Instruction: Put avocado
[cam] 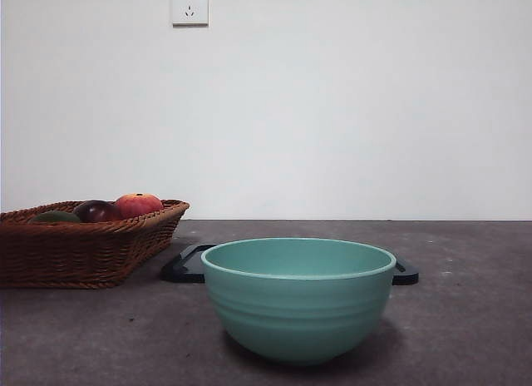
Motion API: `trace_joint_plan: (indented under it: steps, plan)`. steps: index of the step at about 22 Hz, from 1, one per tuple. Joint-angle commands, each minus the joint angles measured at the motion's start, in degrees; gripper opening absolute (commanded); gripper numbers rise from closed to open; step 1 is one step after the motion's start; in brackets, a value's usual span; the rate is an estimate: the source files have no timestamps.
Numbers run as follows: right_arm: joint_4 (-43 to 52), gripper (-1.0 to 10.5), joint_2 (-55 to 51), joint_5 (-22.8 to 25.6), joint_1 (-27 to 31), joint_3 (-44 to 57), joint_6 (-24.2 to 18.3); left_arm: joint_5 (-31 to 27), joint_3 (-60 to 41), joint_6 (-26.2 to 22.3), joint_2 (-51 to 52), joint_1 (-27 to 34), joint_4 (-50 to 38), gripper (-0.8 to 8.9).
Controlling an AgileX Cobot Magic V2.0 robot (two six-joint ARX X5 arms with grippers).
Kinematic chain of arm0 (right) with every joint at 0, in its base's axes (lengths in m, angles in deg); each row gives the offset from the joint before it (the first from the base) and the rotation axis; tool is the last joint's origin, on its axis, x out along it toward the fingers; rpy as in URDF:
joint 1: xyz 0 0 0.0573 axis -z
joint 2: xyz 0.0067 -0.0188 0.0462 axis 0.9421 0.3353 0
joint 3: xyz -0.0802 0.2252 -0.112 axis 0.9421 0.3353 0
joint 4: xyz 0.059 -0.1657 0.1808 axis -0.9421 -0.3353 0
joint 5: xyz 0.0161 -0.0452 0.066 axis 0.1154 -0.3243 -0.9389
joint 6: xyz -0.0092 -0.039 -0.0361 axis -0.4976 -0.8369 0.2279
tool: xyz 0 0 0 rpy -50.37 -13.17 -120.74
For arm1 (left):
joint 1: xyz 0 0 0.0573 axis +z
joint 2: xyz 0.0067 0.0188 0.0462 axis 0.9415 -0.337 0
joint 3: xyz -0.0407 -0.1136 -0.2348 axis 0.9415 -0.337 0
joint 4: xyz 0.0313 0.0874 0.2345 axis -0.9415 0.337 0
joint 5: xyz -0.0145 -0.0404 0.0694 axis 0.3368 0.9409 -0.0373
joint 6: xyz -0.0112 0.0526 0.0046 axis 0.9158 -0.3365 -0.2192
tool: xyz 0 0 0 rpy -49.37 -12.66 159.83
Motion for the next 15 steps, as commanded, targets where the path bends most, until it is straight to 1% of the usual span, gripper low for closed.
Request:
trace_joint_plan:
  steps: [1, 3, 4, 5, 6, 7, 9, 10, 11, 15]
  plan:
    - [-0.5, 0.1, 0.2, 0.0, -0.6, -1.0, -1.3, 0.5, 1.2, -0.8, 0.4, -0.4, 0.8, 0.2]
    - [-1.3, 0.1, -0.1, 0.0, -0.6, -1.0, -1.3, 0.5, 1.2, -0.8, 0.9, -0.5, 1.7, 0.42]
    - [-1.6, 0.2, -0.3, 0.0, -0.6, -1.0, -1.3, 0.5, 1.2, -0.8, 1.2, -0.5, 2.2, 0.78]
    - [-1.8, 0.5, -0.3, 0.0, -0.6, -1.0, -1.3, 0.5, 1.2, -0.9, 1.7, -0.5, 2.4, 1.52]
    - [-2.0, 1.2, -0.3, 0.0, -0.6, -1.0, -1.2, 0.5, 1.2, -0.9, 1.9, -0.5, 2.3, 2.2]
    - [-2.0, 2.8, -0.3, 0.1, -0.6, -1.0, -1.2, 0.5, 1.2, -1.1, 2.1, -0.5, 2.3, 3.32]
    - [-1.9, 5.2, -0.2, 0.1, -0.6, -1.0, -1.2, 0.5, 1.2, -2.4, 2.1, -0.5, 2.3, 4.99]
    - [-1.9, 5.7, -0.2, 0.1, -0.6, -1.0, -1.2, 0.5, 1.2, -2.3, 2.1, -0.5, 2.3, 5.47]
    - [-1.9, 5.9, -0.2, 0.2, -0.6, -1.0, -1.2, 0.5, 1.2, -2.3, 2.1, -0.5, 2.3, 5.71]
    - [-1.9, 5.9, -0.2, 0.2, -0.6, -1.0, -1.2, 0.5, 1.2, -2.3, 2.1, -0.6, 2.3, 5.66]
